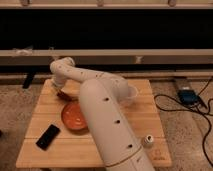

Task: Drag the pepper across the table

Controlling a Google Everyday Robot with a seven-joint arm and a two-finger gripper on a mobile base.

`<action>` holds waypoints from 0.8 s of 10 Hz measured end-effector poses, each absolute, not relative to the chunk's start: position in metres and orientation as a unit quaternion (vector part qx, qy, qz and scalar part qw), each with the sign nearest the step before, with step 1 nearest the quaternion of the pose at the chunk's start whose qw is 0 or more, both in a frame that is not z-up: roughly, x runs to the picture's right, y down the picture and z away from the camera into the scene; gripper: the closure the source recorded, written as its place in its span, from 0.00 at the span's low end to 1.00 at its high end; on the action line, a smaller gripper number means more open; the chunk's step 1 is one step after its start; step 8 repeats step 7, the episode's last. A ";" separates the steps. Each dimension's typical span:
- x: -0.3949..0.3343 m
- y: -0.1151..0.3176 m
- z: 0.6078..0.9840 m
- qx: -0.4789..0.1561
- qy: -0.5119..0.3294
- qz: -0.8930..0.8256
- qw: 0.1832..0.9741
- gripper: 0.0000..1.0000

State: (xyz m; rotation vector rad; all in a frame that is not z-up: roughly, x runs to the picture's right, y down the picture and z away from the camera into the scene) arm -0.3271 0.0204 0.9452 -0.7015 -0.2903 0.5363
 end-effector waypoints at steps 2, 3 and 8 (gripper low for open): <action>-0.328 0.018 0.938 -0.344 -0.159 0.246 0.892 0.20; -0.326 0.015 0.935 -0.344 -0.166 0.243 0.892 0.20; -0.318 0.000 0.923 -0.341 -0.185 0.242 0.889 0.20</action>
